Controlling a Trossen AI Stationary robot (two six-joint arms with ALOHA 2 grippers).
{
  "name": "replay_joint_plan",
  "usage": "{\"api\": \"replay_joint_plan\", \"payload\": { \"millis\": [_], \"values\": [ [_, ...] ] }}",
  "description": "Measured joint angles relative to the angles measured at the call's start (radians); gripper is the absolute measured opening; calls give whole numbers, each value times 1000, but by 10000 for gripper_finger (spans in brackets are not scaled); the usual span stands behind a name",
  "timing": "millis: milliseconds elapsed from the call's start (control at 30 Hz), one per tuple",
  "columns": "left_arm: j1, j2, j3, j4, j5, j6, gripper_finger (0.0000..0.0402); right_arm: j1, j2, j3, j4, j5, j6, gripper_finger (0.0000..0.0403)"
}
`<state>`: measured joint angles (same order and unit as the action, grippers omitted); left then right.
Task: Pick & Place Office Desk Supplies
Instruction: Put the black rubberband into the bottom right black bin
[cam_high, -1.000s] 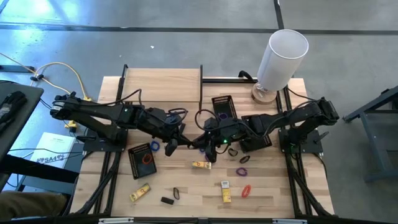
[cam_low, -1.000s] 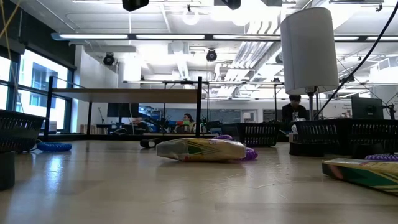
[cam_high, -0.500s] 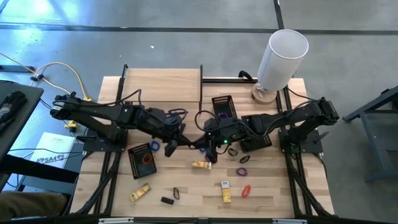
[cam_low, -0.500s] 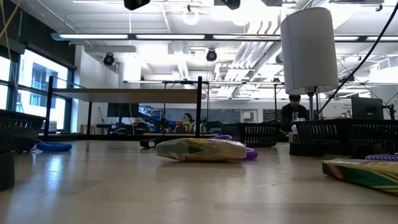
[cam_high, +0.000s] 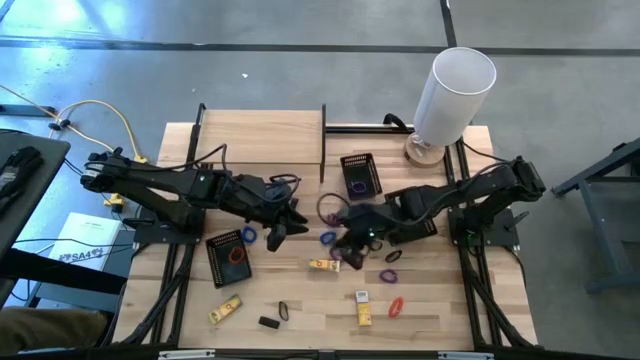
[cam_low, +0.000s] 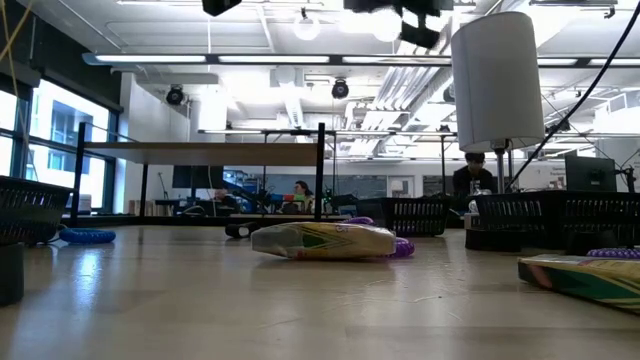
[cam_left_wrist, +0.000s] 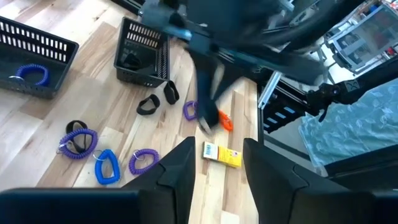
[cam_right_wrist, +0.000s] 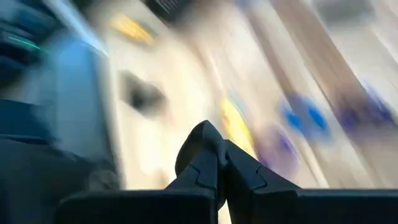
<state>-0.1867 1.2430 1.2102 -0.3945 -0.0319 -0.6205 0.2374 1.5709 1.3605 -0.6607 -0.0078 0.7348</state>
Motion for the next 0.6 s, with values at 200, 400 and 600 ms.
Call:
{"api": "replay_joint_plan", "payload": {
  "millis": [200, 400, 600],
  "values": [
    [0, 0, 0, -10, 0, 0, 131, -3, -4, -1, -609, 110, 252, 3],
    [-17, 0, 0, -77, 21, 0, 131, -27, -11, -1, -814, 115, 282, 4],
    [-60, 0, 0, -117, 22, -5, 131, -56, -83, -94, -739, 90, 244, 4]
  ]
}}
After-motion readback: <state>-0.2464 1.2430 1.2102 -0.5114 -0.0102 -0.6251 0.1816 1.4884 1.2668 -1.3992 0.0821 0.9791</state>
